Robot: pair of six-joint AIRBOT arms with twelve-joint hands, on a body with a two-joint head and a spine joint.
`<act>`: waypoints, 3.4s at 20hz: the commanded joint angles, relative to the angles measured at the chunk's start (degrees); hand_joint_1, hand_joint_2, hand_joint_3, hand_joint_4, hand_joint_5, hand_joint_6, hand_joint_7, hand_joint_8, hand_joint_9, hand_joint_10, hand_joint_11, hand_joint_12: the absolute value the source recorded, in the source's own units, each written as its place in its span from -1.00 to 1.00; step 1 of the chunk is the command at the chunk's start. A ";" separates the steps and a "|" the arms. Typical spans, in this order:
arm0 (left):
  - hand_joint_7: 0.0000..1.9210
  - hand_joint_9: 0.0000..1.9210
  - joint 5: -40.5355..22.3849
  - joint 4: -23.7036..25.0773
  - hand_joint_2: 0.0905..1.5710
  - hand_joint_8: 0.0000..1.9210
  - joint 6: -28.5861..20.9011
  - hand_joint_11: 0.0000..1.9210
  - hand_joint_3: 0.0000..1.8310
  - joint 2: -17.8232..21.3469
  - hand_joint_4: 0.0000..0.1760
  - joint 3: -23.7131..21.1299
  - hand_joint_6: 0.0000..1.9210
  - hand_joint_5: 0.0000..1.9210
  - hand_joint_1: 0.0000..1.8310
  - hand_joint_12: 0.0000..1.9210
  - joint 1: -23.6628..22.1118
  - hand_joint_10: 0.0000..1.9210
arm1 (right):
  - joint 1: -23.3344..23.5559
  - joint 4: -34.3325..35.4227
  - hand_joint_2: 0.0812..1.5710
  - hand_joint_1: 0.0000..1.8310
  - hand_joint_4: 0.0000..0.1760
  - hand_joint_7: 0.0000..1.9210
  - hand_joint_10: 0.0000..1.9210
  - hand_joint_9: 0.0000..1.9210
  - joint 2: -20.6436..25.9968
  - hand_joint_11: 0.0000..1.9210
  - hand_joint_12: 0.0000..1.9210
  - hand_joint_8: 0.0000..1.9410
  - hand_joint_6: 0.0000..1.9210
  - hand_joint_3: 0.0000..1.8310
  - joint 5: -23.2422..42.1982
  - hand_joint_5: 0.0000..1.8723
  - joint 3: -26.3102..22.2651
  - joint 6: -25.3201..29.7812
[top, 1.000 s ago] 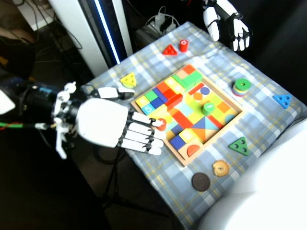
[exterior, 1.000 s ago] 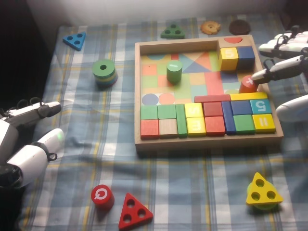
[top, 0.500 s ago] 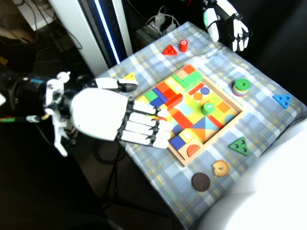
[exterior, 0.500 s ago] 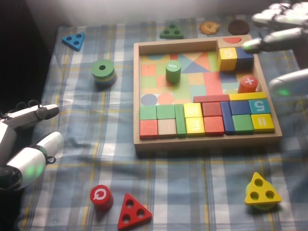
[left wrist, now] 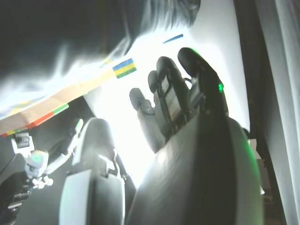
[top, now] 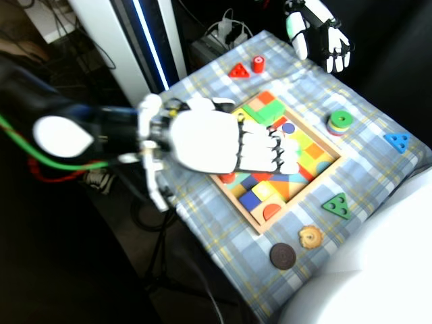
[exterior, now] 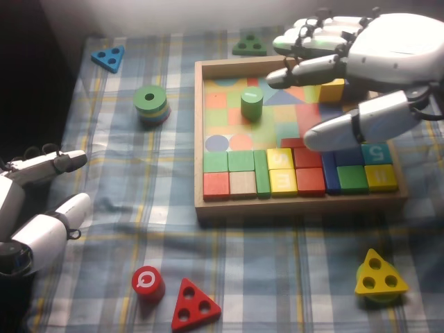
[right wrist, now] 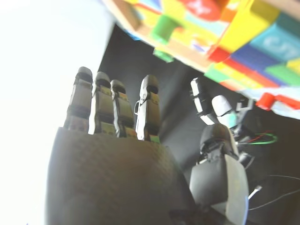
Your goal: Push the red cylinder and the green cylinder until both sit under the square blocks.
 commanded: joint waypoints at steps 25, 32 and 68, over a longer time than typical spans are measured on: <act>-0.51 -0.55 -5.55 2.70 0.63 -1.00 -1.70 -1.00 -1.00 -0.20 0.05 0.88 -1.00 -0.34 -0.39 -0.29 -0.48 -1.00 | -0.31 2.61 0.24 -1.00 0.43 -1.00 -1.00 -1.00 -8.70 -1.00 -1.00 -1.00 -0.99 -1.00 3.02 -0.67 8.73 5.08; -0.51 -0.55 -5.52 2.66 0.63 -1.00 -1.71 -1.00 -1.00 -0.21 -0.06 0.87 -1.00 -0.35 -0.38 -0.28 -0.47 -1.00 | -0.89 -1.56 0.28 -1.00 0.21 -1.00 -1.00 -1.00 -8.68 -1.00 -1.00 -1.00 -0.98 -0.99 1.16 -0.65 8.76 6.85; -0.50 -0.56 -4.16 2.65 0.62 -1.00 -1.71 -1.00 -1.00 -0.03 -0.02 0.72 -1.00 -0.33 -0.39 -0.26 -0.41 -1.00 | -4.52 1.38 0.12 -1.00 1.00 -1.00 -1.00 -1.00 14.18 -1.00 -1.00 -1.00 -0.99 -1.00 -1.55 -0.67 -10.84 2.67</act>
